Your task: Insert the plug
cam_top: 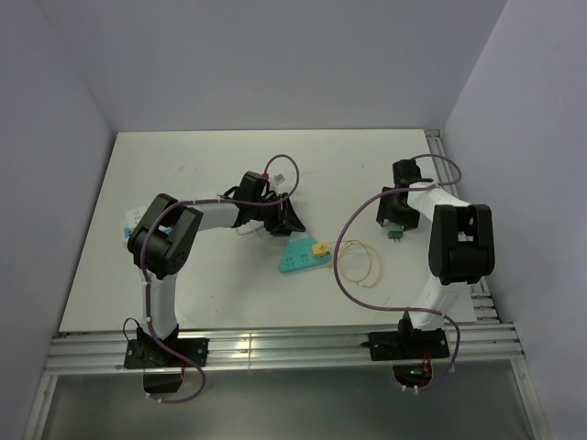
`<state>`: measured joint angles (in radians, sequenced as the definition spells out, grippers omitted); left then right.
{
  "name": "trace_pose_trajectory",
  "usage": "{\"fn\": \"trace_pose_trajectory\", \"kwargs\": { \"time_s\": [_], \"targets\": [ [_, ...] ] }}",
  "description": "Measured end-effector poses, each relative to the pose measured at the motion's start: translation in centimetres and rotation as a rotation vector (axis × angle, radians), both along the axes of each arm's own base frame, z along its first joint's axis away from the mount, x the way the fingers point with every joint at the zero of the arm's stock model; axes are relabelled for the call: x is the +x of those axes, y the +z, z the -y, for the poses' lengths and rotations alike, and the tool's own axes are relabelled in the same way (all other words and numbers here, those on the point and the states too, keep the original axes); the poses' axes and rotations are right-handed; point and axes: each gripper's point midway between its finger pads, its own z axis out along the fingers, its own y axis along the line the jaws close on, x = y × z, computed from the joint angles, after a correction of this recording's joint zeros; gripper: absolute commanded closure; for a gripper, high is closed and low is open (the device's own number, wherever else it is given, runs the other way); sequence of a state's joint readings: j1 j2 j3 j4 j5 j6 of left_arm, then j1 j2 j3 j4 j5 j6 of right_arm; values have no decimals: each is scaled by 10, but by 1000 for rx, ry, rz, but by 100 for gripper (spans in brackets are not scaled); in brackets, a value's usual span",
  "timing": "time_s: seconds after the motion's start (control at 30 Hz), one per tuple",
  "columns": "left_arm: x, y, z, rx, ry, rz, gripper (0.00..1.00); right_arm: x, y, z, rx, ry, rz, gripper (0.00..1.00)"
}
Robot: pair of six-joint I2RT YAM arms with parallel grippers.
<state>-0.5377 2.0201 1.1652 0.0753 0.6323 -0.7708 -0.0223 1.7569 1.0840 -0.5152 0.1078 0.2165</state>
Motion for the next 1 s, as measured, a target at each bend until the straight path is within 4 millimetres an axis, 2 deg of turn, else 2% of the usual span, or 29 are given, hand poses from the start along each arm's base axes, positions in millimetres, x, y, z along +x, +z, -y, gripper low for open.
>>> {"fn": "trace_pose_trajectory", "kwargs": {
  "time_s": [0.23, 0.37, 0.5, 0.63, 0.77, 0.9, 1.0],
  "targets": [
    [0, 0, 0, -1, -1, 0, 62, -1, 1, 3, -19, 20, 2, 39],
    [0, 0, 0, -1, -1, 0, 62, -1, 0, 3, -22, 37, 2, 54],
    [0, 0, 0, -1, -1, 0, 62, -1, 0, 3, -20, 40, 4, 59],
    [0, 0, 0, -1, -1, 1, 62, -1, 0, 1, -12, 39, 5, 70],
    [0, 0, 0, -1, -2, 0, 62, -2, 3, -6, 28, 37, 41, 70],
    [0, 0, 0, -1, -4, 2, 62, -8, 20, -14, 70, 33, 119, 70],
    [0, 0, 0, -3, -5, 4, 61, -5, 49, -21, 103, 38, 235, 70]
  ]
}}
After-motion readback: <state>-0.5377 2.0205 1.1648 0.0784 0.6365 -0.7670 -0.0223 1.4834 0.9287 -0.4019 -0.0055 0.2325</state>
